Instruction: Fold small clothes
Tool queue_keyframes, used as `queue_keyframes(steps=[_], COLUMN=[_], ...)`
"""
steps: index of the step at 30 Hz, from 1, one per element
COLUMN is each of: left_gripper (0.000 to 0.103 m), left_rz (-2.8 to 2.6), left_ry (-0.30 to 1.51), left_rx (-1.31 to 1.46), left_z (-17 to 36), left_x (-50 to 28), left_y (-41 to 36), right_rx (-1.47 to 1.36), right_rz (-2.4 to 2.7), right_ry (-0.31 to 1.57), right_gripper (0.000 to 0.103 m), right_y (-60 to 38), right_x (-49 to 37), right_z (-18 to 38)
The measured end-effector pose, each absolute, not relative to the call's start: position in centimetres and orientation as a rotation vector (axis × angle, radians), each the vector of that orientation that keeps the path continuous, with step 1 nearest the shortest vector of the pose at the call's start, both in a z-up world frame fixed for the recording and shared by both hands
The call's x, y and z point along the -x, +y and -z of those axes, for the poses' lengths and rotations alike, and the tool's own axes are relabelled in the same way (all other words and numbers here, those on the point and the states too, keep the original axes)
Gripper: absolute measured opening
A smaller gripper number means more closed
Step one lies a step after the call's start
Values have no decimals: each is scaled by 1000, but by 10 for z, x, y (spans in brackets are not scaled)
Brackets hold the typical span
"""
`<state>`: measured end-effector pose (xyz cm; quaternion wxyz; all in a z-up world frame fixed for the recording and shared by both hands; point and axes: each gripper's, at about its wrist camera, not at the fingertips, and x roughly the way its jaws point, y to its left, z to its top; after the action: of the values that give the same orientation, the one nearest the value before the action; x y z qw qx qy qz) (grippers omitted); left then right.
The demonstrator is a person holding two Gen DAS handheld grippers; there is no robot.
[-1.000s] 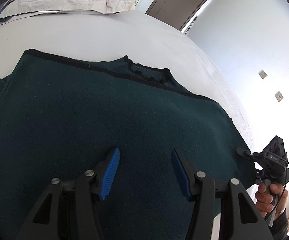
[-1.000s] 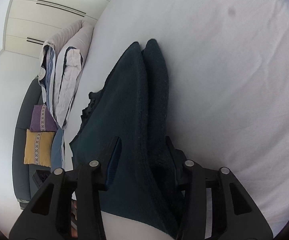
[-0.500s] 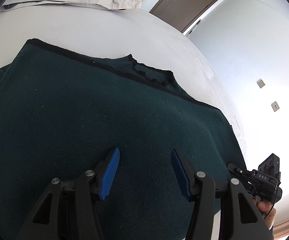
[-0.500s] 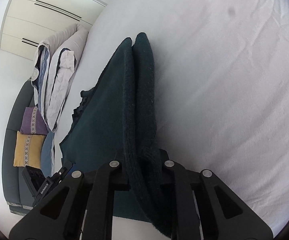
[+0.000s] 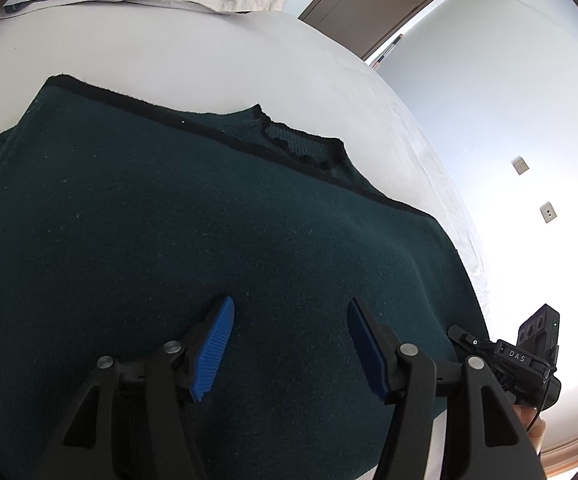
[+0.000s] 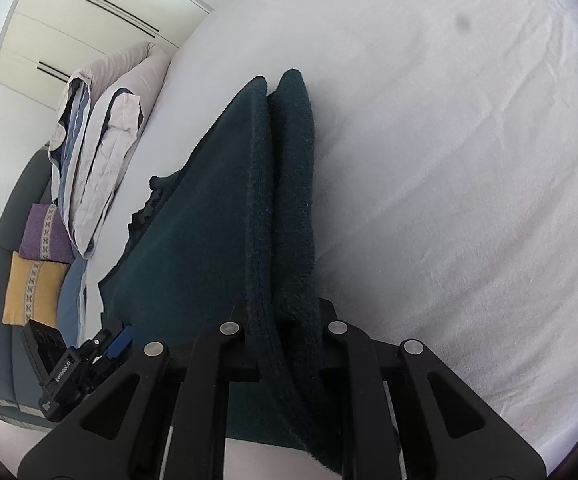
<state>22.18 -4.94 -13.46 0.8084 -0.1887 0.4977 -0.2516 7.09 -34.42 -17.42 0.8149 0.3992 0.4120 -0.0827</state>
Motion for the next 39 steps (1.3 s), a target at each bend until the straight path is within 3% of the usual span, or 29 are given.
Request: queue_keyframes(steps=[7,11,14,25,29,30,34,36,39], left_gripper=[62,62,67,81,82,77,23,16,15], left_rz=[581,605,642,734,718,719,737,719,715], left_ry=[1098,1102,1103,1158,1175,1186,1266,1272,1265], left_rx=[508,613,737,953,889,867,741,692,693], left_z=[136,129,132,143,134,132,130,130,132], left_x=[-230,-237,-243,-256,-265,-267,-274,-274,-274], left_y=[-36,-19,-2,-2,-17,-23,-55,-60,-54], right_rx=[-577,-216,-35,-22,1,8,10,20,32], right_rz=[236,107,-22,-50,-56,-57,-77,-87,-83], right_ry=[904,896,910,961,958,953,936,928,891], right_gripper=[11,11,11,11,11,12,21,25,27], right_y=[-298,-192,-120,-109,-107,-107,-106,-104,-107], right_x=[-93,-121,-140,-145,-138,-136,-125,-113,-83], right_z=[125,80,76,107,111,110,105,101,94])
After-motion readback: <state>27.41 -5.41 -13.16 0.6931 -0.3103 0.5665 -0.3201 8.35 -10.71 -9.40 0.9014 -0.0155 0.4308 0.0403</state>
